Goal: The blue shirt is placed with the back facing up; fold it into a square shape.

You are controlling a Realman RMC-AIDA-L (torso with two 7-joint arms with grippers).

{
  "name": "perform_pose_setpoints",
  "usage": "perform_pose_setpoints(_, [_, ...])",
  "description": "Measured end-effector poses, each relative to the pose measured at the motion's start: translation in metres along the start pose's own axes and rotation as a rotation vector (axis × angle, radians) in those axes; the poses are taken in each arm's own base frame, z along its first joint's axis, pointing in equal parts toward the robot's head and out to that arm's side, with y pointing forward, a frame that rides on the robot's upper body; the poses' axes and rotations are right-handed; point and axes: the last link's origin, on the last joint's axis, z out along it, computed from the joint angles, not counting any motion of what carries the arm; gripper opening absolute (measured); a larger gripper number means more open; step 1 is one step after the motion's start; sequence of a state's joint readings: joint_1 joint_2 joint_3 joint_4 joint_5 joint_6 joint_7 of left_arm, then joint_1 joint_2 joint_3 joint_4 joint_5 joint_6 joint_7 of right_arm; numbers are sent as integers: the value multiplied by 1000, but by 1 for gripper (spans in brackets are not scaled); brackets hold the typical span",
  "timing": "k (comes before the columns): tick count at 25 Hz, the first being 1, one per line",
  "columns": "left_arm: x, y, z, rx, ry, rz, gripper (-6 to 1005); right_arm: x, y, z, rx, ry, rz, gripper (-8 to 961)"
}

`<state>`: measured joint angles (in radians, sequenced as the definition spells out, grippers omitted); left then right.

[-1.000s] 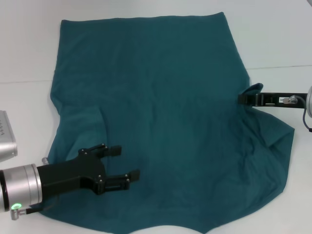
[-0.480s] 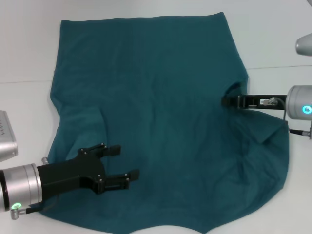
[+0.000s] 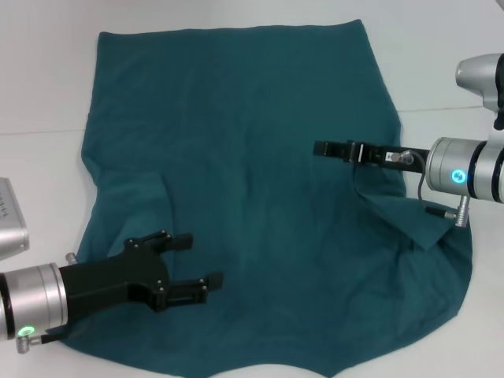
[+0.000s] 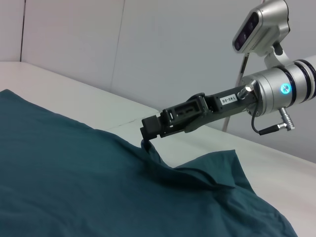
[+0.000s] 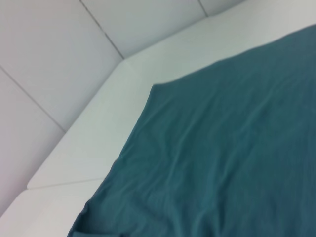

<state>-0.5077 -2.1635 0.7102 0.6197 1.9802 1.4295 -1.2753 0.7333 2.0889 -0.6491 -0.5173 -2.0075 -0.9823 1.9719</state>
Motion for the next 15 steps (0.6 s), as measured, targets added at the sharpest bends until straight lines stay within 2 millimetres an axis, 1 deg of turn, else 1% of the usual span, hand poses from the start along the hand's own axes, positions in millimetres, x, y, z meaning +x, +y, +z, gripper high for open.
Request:
perform_pose_setpoints(2, [0, 0, 0, 1, 0, 1, 907, -1, -3, -3, 5, -2, 1, 404])
perform_pose_setpoints(6, [0, 0, 0, 1, -1, 0, 908, -1, -14, -18, 10, 19, 13, 480])
perform_pose_setpoints(9, [0, 0, 0, -3, 0, 0, 908, -3, -23, -35, 6, 43, 33, 537])
perform_pose_setpoints(10, [0, 1, 0, -5, 0, -1, 908, -5, -25, -44, -5, 49, 44, 556])
perform_pose_setpoints(15, [0, 1, 0, -7, -2, -3, 908, -10, -35, -84, -21, 73, 114, 558])
